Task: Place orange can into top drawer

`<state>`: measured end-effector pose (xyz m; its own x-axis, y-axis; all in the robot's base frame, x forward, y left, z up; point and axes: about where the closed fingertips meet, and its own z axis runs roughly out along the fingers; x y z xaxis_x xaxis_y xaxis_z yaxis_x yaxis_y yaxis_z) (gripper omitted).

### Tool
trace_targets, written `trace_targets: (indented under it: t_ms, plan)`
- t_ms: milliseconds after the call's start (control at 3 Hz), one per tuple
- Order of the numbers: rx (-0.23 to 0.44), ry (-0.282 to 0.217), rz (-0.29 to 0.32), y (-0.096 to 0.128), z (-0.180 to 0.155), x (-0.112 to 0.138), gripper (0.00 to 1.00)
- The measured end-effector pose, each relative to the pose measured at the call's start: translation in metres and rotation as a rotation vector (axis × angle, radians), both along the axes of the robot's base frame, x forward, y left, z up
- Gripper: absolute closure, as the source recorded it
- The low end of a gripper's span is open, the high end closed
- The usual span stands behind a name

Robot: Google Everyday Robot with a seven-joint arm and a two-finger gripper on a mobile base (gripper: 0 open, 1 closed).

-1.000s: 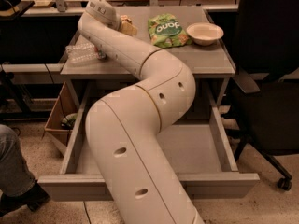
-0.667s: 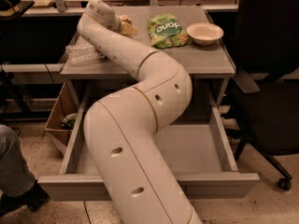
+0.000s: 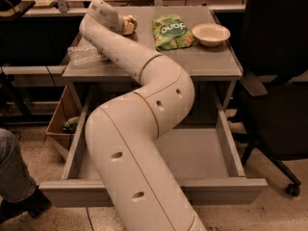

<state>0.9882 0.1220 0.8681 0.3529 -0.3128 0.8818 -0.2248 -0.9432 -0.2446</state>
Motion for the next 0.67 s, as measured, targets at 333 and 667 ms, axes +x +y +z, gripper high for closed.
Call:
trace_targets:
  t_ms: [333, 667]
  plan:
    - [0.0, 0.0, 0.0, 0.0, 0.0, 0.0, 0.65]
    - [0.022, 0.002, -0.007, -0.011, 0.011, -0.006, 0.89]
